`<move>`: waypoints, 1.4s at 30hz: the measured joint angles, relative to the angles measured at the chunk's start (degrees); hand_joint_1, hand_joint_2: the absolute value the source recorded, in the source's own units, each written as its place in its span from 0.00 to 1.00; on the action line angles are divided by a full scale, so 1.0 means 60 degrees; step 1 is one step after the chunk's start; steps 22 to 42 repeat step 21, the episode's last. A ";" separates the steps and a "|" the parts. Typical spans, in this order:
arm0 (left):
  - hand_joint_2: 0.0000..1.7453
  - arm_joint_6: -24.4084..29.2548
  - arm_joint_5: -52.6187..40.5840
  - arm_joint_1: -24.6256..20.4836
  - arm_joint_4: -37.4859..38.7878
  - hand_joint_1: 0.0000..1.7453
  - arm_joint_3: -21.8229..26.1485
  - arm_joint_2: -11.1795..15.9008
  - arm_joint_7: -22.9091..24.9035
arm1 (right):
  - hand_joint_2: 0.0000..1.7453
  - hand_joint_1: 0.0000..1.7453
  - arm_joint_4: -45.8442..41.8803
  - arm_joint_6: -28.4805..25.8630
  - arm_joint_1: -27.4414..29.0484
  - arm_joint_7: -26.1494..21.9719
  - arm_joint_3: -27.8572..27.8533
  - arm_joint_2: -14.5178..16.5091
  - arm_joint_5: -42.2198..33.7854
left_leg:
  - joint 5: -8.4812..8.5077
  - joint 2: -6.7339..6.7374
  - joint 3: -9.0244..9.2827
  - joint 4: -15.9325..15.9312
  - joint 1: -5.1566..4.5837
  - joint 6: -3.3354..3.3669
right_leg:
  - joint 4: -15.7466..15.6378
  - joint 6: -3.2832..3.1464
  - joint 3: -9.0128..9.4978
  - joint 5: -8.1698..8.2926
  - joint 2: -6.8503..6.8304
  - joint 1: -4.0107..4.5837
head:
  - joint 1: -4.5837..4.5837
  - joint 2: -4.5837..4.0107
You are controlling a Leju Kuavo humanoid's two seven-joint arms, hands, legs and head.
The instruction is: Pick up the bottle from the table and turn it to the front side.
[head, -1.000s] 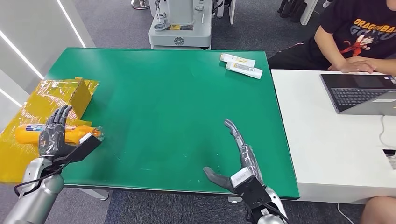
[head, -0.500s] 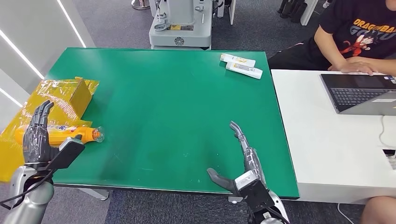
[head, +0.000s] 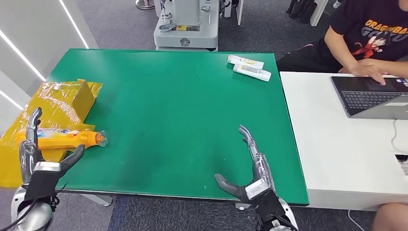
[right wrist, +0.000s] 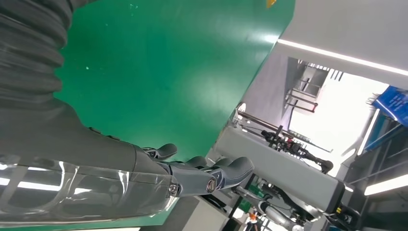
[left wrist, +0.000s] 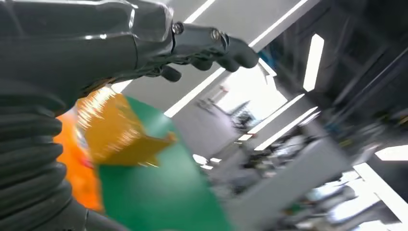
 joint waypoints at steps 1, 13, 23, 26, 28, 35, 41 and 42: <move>1.00 -0.0058 0.0751 0.0017 -0.0262 0.00 -0.0145 -0.0188 -0.0323 | 1.00 0.00 0.0014 -0.0022 -0.0008 -0.0056 0.0000 -0.0001 -0.0055 | -0.0002 -0.0002 0.0000 0.0001 -0.0001 0.0002 | -0.0001 0.0001 0.0001 0.0000 -0.0001 -0.0001 | 0.0000 0.0000; 1.00 -0.0383 0.3076 -0.0693 -0.1574 0.00 -0.3723 -0.2078 -0.0439 | 1.00 0.00 -0.0088 -0.0904 -0.0259 -0.0635 0.0015 -0.0012 -0.0586 | -0.0006 -0.0010 0.0005 0.0012 -0.0003 0.0014 | -0.0003 0.0008 0.0015 0.0013 -0.0012 -0.0003 | 0.0000 0.0000; 1.00 -0.0576 0.2941 -0.0856 -0.1571 0.00 -0.4377 -0.2369 -0.0257 | 1.00 0.00 -0.0241 -0.1067 -0.0247 -0.0714 0.0018 -0.0012 -0.0616 | -0.0006 -0.0009 0.0006 0.0005 0.0000 0.0014 | -0.0001 0.0007 0.0011 0.0009 -0.0009 0.0001 | -0.0001 0.0000; 1.00 -0.0576 0.2941 -0.0856 -0.1571 0.00 -0.4377 -0.2369 -0.0257 | 1.00 0.00 -0.0241 -0.1067 -0.0247 -0.0714 0.0018 -0.0012 -0.0616 | -0.0006 -0.0009 0.0006 0.0005 0.0000 0.0014 | -0.0001 0.0007 0.0011 0.0009 -0.0009 0.0001 | -0.0001 0.0000; 1.00 -0.0576 0.2941 -0.0856 -0.1571 0.00 -0.4377 -0.2369 -0.0257 | 1.00 0.00 -0.0241 -0.1067 -0.0247 -0.0714 0.0018 -0.0012 -0.0616 | -0.0006 -0.0009 0.0006 0.0005 0.0000 0.0014 | -0.0001 0.0007 0.0011 0.0009 -0.0009 0.0001 | -0.0001 0.0000; 1.00 -0.0576 0.2941 -0.0856 -0.1571 0.00 -0.4377 -0.2369 -0.0257 | 1.00 0.00 -0.0241 -0.1067 -0.0247 -0.0714 0.0018 -0.0012 -0.0616 | -0.0006 -0.0009 0.0006 0.0005 0.0000 0.0014 | -0.0001 0.0007 0.0011 0.0009 -0.0009 0.0001 | -0.0001 0.0000; 1.00 -0.0576 0.2941 -0.0856 -0.1571 0.00 -0.4377 -0.2369 -0.0257 | 1.00 0.00 -0.0241 -0.1067 -0.0247 -0.0714 0.0018 -0.0012 -0.0616 | -0.0006 -0.0009 0.0006 0.0005 0.0000 0.0014 | -0.0001 0.0007 0.0011 0.0009 -0.0009 0.0001 | -0.0001 0.0000; 1.00 -0.0576 0.2941 -0.0856 -0.1571 0.00 -0.4377 -0.2369 -0.0257 | 1.00 0.00 -0.0241 -0.1067 -0.0247 -0.0714 0.0018 -0.0012 -0.0616 | -0.0006 -0.0009 0.0006 0.0005 0.0000 0.0014 | -0.0001 0.0007 0.0011 0.0009 -0.0009 0.0001 | -0.0001 0.0000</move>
